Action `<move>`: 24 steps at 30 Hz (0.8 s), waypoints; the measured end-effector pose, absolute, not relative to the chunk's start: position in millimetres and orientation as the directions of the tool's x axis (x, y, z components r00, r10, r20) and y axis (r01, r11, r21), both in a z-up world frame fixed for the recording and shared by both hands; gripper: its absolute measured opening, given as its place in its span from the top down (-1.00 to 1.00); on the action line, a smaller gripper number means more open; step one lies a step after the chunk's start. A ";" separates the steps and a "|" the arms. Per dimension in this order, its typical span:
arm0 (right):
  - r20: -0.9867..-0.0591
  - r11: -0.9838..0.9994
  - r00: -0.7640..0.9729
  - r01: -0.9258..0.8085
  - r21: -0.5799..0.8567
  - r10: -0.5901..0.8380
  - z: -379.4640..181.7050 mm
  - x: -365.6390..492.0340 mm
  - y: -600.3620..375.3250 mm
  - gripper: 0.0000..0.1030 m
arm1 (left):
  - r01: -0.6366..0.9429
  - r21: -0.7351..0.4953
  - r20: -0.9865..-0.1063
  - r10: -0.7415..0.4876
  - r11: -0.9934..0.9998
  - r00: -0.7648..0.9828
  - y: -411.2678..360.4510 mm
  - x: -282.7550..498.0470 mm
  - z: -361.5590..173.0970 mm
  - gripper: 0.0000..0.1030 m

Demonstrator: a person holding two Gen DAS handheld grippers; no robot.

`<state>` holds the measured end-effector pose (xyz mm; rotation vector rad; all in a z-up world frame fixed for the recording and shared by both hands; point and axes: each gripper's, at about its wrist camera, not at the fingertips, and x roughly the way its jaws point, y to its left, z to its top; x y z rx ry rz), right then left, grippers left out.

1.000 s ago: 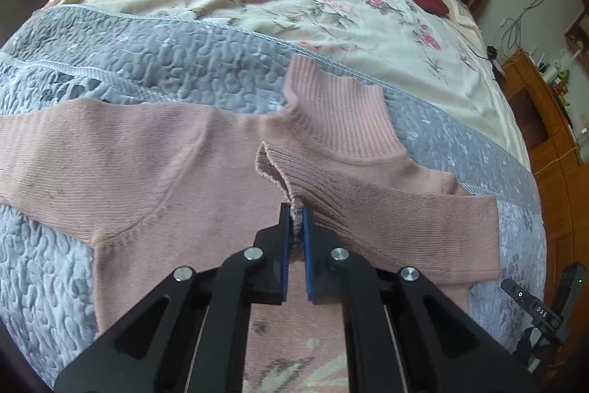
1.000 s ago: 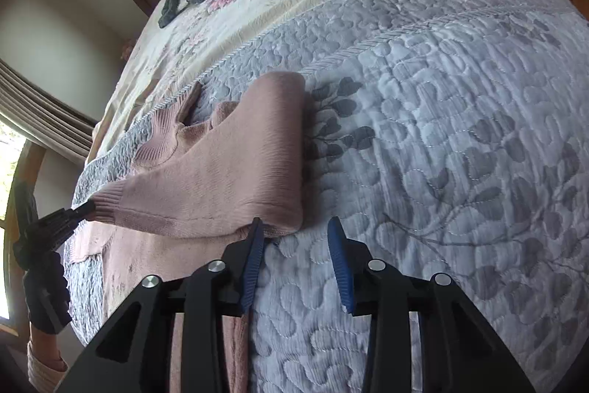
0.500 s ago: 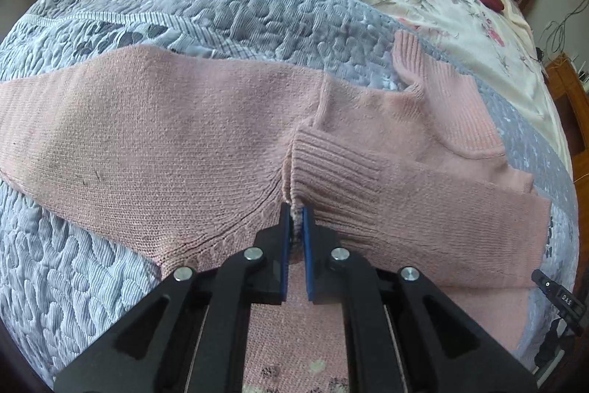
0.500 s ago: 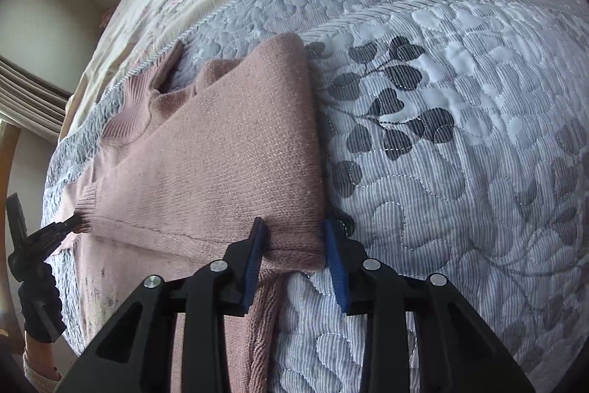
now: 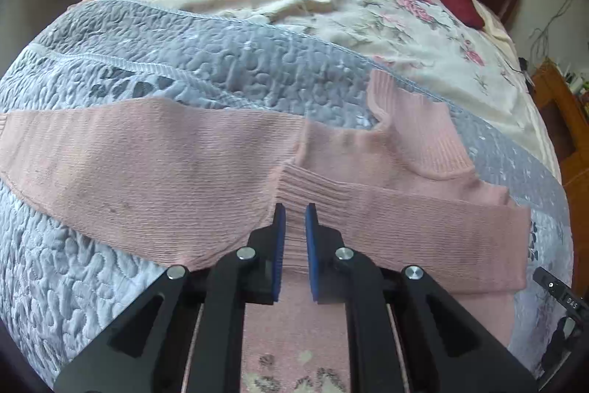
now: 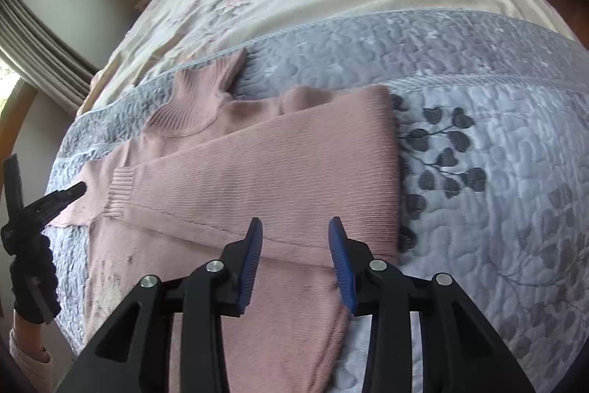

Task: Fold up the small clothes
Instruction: 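Grasp the folded cuff with the left tool, straighten it, release, then grasp the cuff of the other sleeve with the left tool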

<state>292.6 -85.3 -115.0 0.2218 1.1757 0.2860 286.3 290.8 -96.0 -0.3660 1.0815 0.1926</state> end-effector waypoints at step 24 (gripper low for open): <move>-0.878 0.927 0.301 -0.177 0.332 0.372 -120.0 273.1 -31.2 0.03 | -0.347 -0.249 -0.884 -0.066 0.904 0.463 319.9 254.6 -116.4 -0.27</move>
